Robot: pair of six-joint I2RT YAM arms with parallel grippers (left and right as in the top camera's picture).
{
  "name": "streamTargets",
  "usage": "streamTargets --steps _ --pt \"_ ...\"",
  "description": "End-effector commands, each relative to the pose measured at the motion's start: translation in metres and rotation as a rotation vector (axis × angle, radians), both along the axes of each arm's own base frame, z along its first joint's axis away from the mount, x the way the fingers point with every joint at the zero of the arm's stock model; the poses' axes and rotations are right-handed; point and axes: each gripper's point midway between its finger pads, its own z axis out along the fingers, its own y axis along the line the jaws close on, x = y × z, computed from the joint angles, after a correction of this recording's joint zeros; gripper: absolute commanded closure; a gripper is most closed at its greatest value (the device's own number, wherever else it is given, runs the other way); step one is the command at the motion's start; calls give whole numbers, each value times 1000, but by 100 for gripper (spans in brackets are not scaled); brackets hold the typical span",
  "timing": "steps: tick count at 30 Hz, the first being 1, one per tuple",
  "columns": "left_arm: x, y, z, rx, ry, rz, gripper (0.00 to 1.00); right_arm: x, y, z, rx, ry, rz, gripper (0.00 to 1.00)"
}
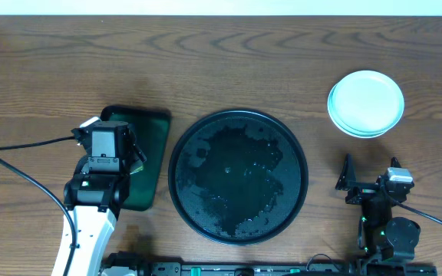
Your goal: Clean dirty plates on tray and stack at the side
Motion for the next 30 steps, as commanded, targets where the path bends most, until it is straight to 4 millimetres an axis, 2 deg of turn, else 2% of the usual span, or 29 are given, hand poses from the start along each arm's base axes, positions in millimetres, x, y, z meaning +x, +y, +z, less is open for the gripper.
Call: streamTargets --steps 1,8,13,17,21,25,26,30 --pt "-4 -1 12 -5 -35 -13 19 0 -1 -1 -17 0 -8 1" --pt "-34 -9 20 -71 -209 -38 19 0 -1 -1 -17 0 -8 1" --pt "-59 -8 14 12 -319 -133 19 0 -1 -1 -17 0 -9 1" --pt "-68 -7 5 65 -371 -181 19 0 -1 -1 -17 0 -8 1" --pt "-68 -11 -2 62 -422 -207 19 0 -1 -1 -17 0 -9 1" --pt "-58 -28 1 117 -519 -366 19 0 -1 -1 -17 0 -8 1" --pt "-54 -33 1 137 -534 -410 6 0 -1 -1 -17 0 -8 1" --pt "-40 -39 5 167 -609 -456 2 0 -1 -1 -17 0 -8 1"
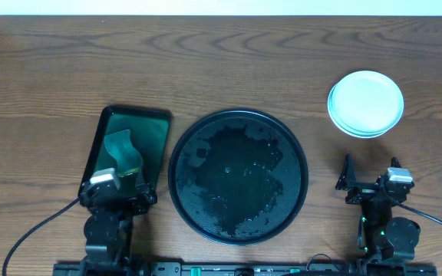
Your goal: Clean dirty plates on tray and stack at the side
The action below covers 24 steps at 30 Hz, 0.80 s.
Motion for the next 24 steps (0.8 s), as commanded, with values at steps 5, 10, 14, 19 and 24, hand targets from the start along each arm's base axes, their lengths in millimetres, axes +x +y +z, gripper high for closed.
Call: streamTargets --steps 5,10,14,19,24 --pt "18 -9 -1 66 -117 -71 2 0 -1 -1 -14 -1 -8 1" --pt "22 -10 -7 66 -142 -70 2 0 -1 -1 -14 0 -8 1" --pt "23 -10 -7 94 -149 -77 2 0 -1 -1 -14 0 -8 1" --pt "23 -19 -8 195 -143 -157 2 0 -1 -1 -14 0 -8 1" --pt "23 -19 -8 196 -141 -153 2 0 -1 -1 -14 -1 -8 1"
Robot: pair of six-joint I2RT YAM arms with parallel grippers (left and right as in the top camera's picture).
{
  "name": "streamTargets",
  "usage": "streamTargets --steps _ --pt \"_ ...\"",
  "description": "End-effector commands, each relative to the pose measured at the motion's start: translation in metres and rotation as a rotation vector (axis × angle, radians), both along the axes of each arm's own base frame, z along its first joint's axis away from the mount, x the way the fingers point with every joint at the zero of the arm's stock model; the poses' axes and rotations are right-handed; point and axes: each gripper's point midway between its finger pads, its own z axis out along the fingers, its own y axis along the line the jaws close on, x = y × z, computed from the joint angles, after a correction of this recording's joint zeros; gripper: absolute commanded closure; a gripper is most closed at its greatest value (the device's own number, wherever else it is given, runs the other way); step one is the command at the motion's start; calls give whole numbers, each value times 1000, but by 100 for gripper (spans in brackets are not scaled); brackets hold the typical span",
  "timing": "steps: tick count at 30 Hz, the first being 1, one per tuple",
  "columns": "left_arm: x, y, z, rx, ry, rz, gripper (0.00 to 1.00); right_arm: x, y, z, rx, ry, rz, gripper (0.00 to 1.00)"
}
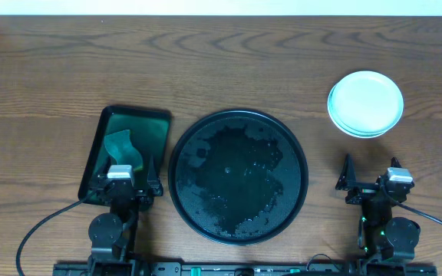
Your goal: Clean dirty plates on tray and stack at the side
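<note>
A round black tray (238, 175) lies in the middle of the table, wet and smeared, with no plate on it. At the back right a stack of pale mint plates (365, 103) rests on the wood. A green rectangular tray (157, 126) at the left holds a crumpled green cloth (121, 147). My left gripper (135, 175) sits over that tray's near end, open and holding nothing. My right gripper (351, 178) rests near the front right, open and holding nothing, well short of the plate stack.
Brown wooden table (206, 69) with a pale wall strip along the far edge. Black cables run from both arm bases at the near edge.
The left arm has shifted slightly right and settled at its base, its open gripper now over the green tray's near end. The right arm, plates and trays are unchanged.
At first the left arm reached over the green tray, covering the cloth. Then it had drawn back to the near edge, leaving the cloth lying in the tray. Now it rests at its base. The right arm stayed parked throughout.
</note>
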Motion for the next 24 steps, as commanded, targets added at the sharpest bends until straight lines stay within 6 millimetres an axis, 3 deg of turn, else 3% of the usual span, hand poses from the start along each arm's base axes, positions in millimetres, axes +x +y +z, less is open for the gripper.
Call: streamTargets --steps 1,24 --pt "0 -2 -18 38 38 -18 2 0 -1 -1 -14 0 -8 1" --pt "0 4 -19 -13 42 21 2 0 -1 -1 -14 0 -8 1"
